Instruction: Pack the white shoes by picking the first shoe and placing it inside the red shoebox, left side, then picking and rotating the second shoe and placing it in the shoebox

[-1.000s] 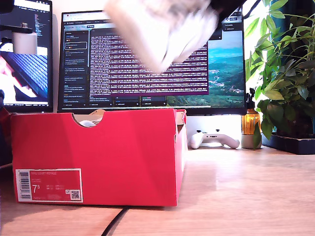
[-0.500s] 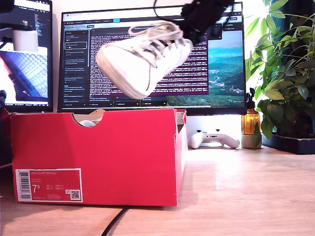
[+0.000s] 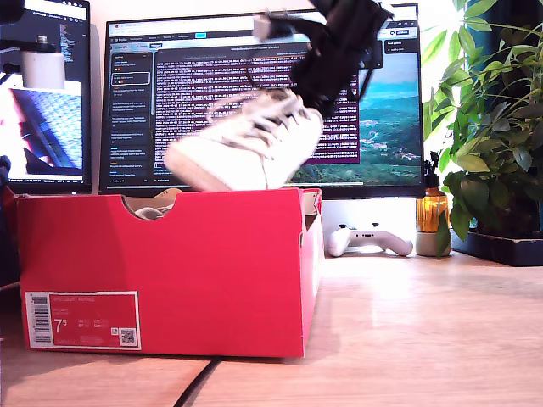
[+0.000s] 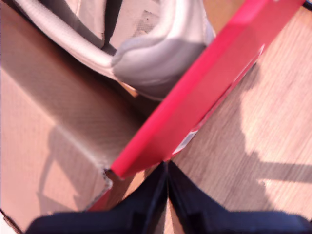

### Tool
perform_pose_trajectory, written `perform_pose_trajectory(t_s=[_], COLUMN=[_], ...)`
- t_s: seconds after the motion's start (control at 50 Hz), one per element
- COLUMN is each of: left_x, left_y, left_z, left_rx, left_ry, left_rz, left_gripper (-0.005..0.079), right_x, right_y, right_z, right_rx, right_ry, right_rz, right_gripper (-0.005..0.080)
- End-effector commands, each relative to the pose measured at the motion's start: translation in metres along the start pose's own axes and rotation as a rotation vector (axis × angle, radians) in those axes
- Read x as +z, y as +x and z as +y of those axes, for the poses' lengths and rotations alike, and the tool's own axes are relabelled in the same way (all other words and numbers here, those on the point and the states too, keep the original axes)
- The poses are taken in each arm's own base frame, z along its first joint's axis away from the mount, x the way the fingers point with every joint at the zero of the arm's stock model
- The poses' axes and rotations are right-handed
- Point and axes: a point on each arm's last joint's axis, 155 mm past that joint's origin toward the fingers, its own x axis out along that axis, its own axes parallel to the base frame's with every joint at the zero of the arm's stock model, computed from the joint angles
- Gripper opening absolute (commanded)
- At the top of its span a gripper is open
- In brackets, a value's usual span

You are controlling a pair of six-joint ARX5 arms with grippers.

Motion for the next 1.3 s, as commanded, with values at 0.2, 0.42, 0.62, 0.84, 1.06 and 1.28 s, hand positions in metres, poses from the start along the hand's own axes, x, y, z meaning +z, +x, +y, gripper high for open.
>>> perform_pose_trajectory(t_s=[0.2, 0.42, 0.62, 0.84, 1.06, 1.28], left_x=[0.002, 0.002, 0.002, 0.002, 0.002, 0.002], left_y=[0.0, 0.0, 0.0, 0.0, 0.0, 0.0], left_z=[0.0, 0.0, 0.0, 0.0, 0.0, 0.0], left_rx=[-0.001, 0.0, -0.001, -0.001, -0.001, -0.001], left_ry=[-0.007, -0.007, -0.007, -0.007, -0.007, -0.007], left_rz=[-0.005, -0.005, -0.005, -0.005, -0.005, -0.005], left_gripper=[-0.0019, -0.0019, -0.0019, -0.0019, -0.0019, -0.0019], right_x=[-0.002, -0.015, -0.024, -0.036, -0.051, -0.06], right_y=[0.016, 0.029, 0.047, 0.066, 0.064, 0.062], right_z=[0.016, 0.036, 0.055, 0.067, 0.049, 0.032], right_rx=[0.041, 0.081, 0.116, 0.116, 0.03, -0.028], right_ry=[-0.036, -0.086, -0.11, -0.206, -0.233, -0.228], right_rz=[0.016, 0.081, 0.121, 0.175, 0.263, 0.302], right_gripper=[-0.0011, -0.0011, -0.0011, -0.0011, -0.0011, -0.0011])
